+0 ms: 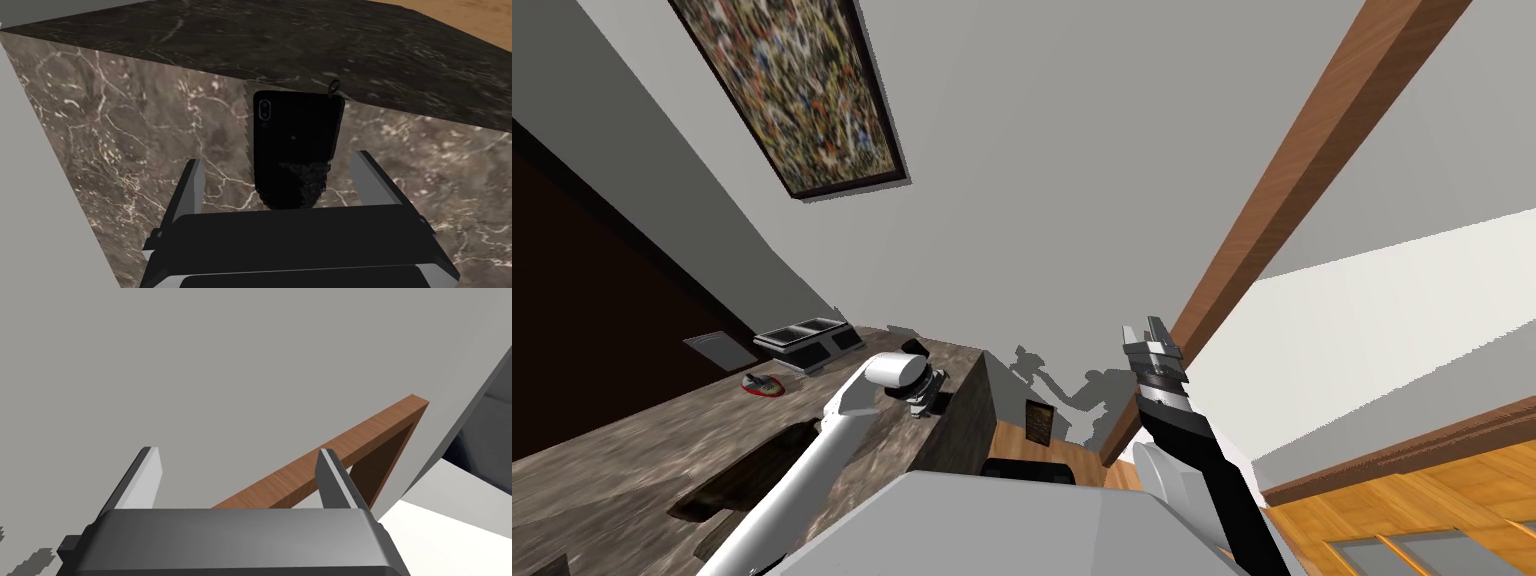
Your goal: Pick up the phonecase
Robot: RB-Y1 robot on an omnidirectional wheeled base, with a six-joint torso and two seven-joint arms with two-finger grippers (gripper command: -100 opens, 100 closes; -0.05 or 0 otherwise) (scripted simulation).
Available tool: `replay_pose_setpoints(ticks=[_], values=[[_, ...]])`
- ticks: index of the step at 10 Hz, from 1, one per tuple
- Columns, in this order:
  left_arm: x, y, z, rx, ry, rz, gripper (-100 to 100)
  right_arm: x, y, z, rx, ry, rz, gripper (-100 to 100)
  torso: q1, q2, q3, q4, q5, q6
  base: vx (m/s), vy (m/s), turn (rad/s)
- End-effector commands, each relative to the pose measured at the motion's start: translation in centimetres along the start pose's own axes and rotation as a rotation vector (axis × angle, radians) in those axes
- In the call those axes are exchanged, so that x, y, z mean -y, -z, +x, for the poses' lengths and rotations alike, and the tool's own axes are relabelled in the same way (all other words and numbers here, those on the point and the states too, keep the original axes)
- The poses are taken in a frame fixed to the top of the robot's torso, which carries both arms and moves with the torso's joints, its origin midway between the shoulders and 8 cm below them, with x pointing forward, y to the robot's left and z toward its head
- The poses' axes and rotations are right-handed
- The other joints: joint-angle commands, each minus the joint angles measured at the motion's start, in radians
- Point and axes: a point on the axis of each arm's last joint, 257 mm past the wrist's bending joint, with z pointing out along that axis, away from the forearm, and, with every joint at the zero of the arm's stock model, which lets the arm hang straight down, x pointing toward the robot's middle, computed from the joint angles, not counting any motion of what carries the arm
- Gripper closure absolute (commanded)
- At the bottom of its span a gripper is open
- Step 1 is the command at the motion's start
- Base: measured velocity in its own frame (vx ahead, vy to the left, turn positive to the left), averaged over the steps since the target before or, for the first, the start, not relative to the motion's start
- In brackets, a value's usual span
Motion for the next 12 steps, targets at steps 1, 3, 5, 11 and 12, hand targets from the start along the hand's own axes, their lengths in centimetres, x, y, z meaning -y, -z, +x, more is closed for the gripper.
replay_pose_setpoints(ticks=[1, 3, 5, 11, 12], values=[[-1.5, 0.0, -0.3, 0.0, 0.001, -0.05, -100, 0.0, 0.0, 0.0, 0.0, 0.0, 0.0, 0, 0.0, 0.0, 0.0, 0.0, 0.0, 0.0, 0.046, 0.014, -0.019], [-3.0, -0.2, -0.5, -0.001, 0.004, -0.108, -100, 0.0, 0.0, 0.0, 0.0, 0.0, 0.0, 0, -0.001, 0.0, 0.0, 0.0, 0.0, 0.0, 0.054, 0.005, -0.027], [-5.1, -0.2, -0.7, -0.006, 0.006, -0.194, -100, 0.0, 0.0, 0.0, 0.0, 0.0, 0.0, 0, -0.001, 0.0, 0.0, 0.0, 0.0, 0.0, 0.068, 0.012, -0.042], [-5.5, -1.8, -0.9, -0.007, 0.014, -0.21, -100, 0.0, 0.0, 0.0, 0.0, 0.0, 0.0, 0, -0.002, 0.004, 0.002, 0.001, 0.0, 0.0, 0.013, 0.003, -0.016], [-5.5, -2.3, -1.0, -0.007, 0.016, -0.21, -100, 0.0, 0.0, 0.0, 0.0, 0.0, 0.0, 0, -0.002, 0.005, 0.003, 0.001, 0.0, 0.0, -0.028, 0.001, -0.028]])
